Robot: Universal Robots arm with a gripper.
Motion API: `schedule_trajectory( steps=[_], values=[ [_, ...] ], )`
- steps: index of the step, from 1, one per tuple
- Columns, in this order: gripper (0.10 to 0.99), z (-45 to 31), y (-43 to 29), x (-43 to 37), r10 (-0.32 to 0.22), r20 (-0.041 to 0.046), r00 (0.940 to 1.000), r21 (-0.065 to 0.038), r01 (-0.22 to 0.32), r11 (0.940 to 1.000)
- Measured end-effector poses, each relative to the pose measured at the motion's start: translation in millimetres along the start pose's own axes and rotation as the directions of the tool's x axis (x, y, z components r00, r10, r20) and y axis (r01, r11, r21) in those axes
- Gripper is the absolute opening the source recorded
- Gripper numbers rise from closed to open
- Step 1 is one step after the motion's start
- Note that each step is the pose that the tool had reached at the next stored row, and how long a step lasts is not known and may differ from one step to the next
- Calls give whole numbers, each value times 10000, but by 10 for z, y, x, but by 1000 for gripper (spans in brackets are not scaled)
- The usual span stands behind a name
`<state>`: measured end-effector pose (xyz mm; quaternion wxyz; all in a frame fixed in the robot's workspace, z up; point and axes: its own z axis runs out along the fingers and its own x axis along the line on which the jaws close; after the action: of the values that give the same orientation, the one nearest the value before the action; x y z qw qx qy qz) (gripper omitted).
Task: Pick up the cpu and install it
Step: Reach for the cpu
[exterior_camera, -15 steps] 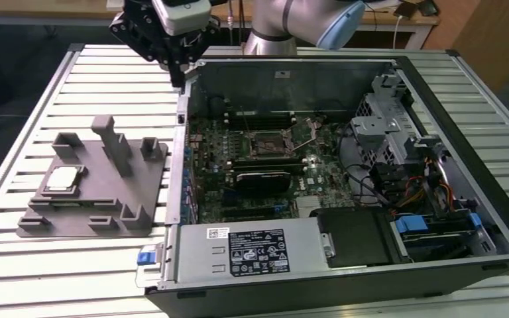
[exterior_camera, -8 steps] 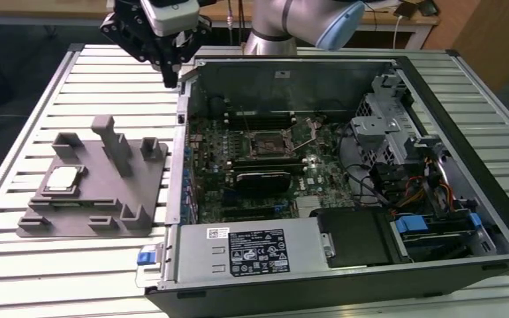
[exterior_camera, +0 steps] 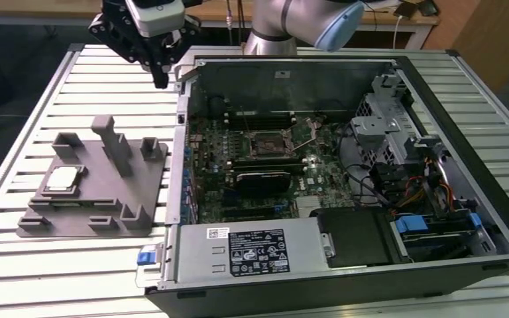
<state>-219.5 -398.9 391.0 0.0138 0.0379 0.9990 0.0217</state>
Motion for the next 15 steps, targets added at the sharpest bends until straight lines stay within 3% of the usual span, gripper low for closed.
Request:
schedule_trajectory(
  steps=[15],
  values=[
    [106, 39, -23, 274, 1, 0, 10000, 0, -1, 10000]
  ],
)
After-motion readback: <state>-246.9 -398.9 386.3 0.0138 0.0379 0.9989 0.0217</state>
